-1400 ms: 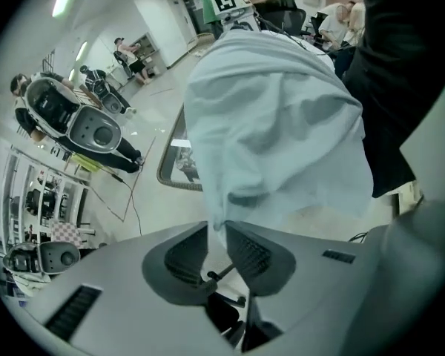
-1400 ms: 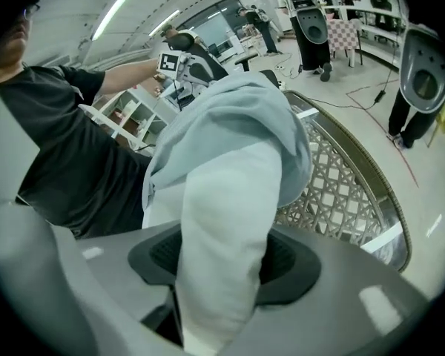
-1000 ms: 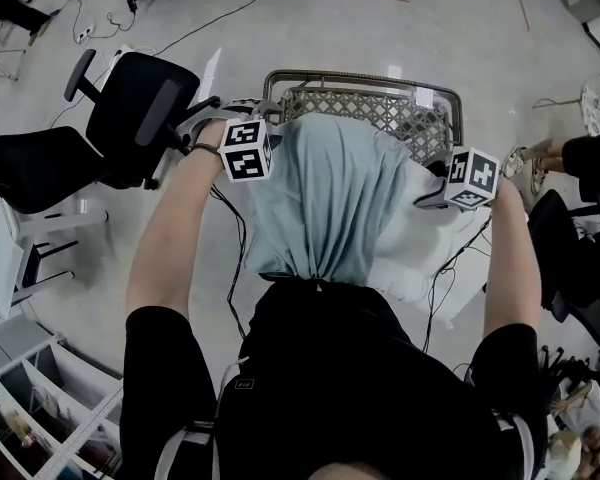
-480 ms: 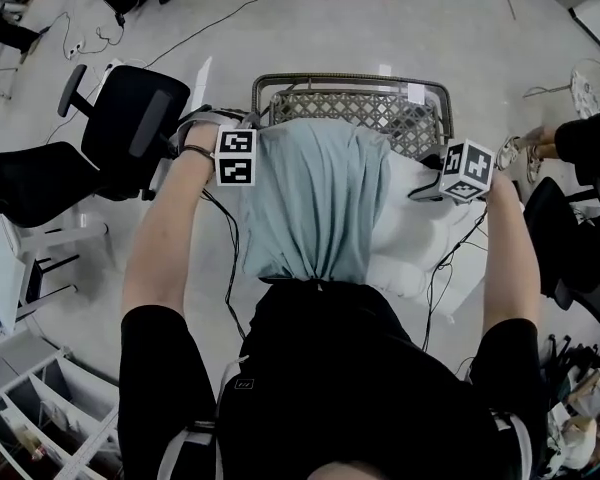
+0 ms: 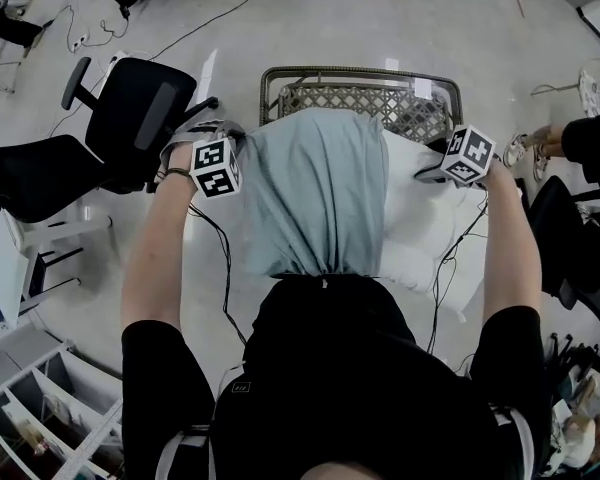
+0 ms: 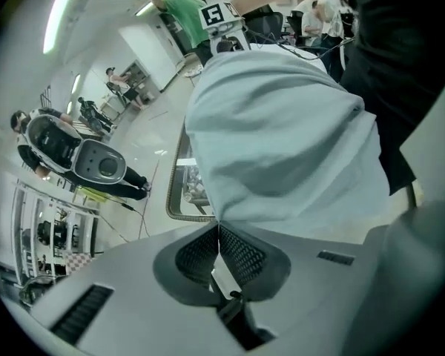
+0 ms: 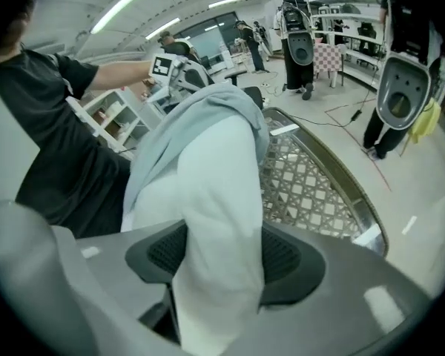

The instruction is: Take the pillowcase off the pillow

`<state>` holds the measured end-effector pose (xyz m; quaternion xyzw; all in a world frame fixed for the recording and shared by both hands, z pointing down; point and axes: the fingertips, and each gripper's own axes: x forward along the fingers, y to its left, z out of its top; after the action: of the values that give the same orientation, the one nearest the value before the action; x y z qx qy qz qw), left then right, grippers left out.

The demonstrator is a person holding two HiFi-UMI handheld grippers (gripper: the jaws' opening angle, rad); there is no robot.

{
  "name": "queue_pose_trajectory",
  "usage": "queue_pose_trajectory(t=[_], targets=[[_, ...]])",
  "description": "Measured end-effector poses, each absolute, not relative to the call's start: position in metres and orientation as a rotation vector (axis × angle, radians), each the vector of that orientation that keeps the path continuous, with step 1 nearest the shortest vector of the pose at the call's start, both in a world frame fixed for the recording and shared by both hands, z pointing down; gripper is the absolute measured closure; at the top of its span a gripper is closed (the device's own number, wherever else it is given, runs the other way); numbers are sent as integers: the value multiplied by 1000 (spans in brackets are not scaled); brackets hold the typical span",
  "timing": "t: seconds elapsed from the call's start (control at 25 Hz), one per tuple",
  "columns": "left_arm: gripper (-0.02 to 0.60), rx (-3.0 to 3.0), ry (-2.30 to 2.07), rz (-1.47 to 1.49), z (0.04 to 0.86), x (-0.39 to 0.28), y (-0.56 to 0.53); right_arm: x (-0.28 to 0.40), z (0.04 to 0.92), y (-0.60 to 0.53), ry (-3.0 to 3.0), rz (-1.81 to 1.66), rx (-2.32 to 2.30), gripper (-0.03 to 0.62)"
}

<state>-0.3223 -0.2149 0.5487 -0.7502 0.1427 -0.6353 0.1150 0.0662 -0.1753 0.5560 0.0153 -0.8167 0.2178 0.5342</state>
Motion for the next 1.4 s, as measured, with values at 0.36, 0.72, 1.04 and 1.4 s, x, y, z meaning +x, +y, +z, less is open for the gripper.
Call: queue_pose_trajectory(t=[0.36,0.72,1.04,1.4], targets=[[572,-2312,403,-1756,555,-291,-180,59,555,-161,-1871,336,334,350],[512,-2527,286,-1674,566,-250,-96,25,547,-63,-1951,352,357,297],[426,-2679,371,-1716,576,-248,-9,26,571,6,-1968,375,339,251],[314,-2494,547,-1948,612,-249,69,38,607,68,-1919,185,433,159]])
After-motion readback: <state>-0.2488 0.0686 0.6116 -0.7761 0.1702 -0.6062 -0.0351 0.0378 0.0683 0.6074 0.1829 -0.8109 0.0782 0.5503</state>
